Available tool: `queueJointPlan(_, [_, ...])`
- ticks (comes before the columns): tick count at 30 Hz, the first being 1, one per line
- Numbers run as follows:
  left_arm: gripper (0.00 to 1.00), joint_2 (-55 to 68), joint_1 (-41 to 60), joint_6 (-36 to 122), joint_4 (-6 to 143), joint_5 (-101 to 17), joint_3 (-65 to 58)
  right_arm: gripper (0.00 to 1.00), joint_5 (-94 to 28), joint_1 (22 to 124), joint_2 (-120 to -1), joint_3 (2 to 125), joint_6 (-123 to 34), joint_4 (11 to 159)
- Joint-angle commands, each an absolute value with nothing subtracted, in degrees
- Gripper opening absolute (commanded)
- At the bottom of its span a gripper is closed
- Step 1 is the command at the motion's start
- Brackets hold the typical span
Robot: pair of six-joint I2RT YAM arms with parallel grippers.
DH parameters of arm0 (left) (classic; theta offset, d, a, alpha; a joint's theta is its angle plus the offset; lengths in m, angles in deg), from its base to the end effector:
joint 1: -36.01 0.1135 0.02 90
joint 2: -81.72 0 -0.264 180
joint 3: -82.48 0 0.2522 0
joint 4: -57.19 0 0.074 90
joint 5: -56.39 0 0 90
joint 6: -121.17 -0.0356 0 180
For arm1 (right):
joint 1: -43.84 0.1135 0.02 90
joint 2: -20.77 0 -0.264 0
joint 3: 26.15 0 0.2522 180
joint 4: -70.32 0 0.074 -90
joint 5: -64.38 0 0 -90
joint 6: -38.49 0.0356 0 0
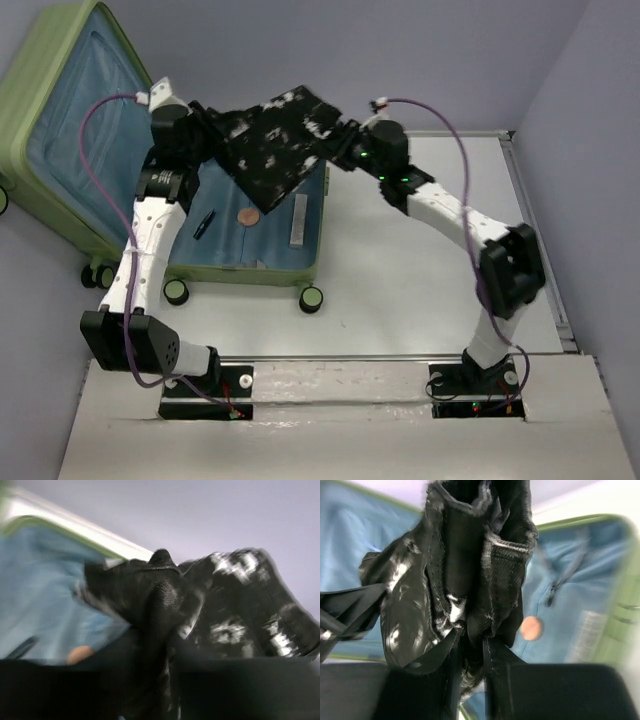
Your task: Pack the luggage
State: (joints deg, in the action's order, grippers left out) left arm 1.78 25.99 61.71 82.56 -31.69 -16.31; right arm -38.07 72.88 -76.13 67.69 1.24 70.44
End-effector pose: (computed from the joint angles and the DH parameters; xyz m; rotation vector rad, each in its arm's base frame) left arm 0.3167 -0.0548 0.4425 -0.3296 1.6776 -0.5018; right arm 0.3566 0.2068 0.3561 0.1853 1.7735 1.2448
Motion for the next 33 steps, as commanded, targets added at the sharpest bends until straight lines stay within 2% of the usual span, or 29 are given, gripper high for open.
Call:
queueJointPlan(1, [0.74,3.4,34.5,59.3,85.4,-27.6,-13.4,0.49,-37.2,82.9,-97.4,93.9,-6.7,90.1])
queueJointPlan(2, [0.89,4.2,35.0,58.3,86.0,-26.6,-13.0,0.73,-36.4,83.9,-100.8,98.5,-8.4,98.2])
queueJointPlan(3, [0.94,5.3,35.0,57.7,86.0,-25.7,-12.4,0.84,-35.5,85.3,-103.5,101.7,-10.0,100.6])
queueJointPlan(4, [0.99,7.1,34.8,57.5,85.6,-25.2,-10.3,0.88,-34.8,85.3,-106.4,103.5,-11.7,101.9])
queueJointPlan(5, [0.99,11.0,34.8,57.0,84.9,-25.1,-8.8,0.93,-34.9,85.3,-107.1,104.6,-12.0,102.6])
queueJointPlan(11, [0.96,28.0,33.9,55.9,86.0,-26.5,0.0,0.94,-34.9,87.0,-105.4,104.0,-16.6,103.0])
queueJointPlan(14, [0.93,38.4,33.6,54.9,89.0,-23.0,5.1,0.92,-35.2,88.1,-103.8,104.2,-19.4,103.1])
queueJointPlan(16, [0.88,43.6,33.6,53.4,91.7,-15.9,8.2,0.91,-36.2,88.8,-101.9,104.7,-21.2,103.0])
queueJointPlan(20, [0.88,55.7,33.6,50.7,94.1,5.4,13.7,0.9,-38.2,89.9,-97.4,103.7,-22.9,102.4])
queueJointPlan(23, [0.92,55.8,33.3,51.6,95.6,18.2,17.6,0.89,-38.8,90.5,-91.1,97.4,-23.5,99.6])
queueJointPlan(26, [0.97,56.0,32.9,48.6,89.3,24.3,21.0,0.89,-39.1,90.5,-83.6,86.6,-24.7,96.8])
queueJointPlan(30, [0.99,51.6,32.9,41.1,77.1,31.8,17.2,0.89,-39.2,90.5,-75.9,72.6,-25.9,91.2])
queueJointPlan(33, [0.99,42.5,33.2,37.3,73.3,34.9,13.9,0.9,-40.8,90.5,-73.8,65.9,-25.6,86.7])
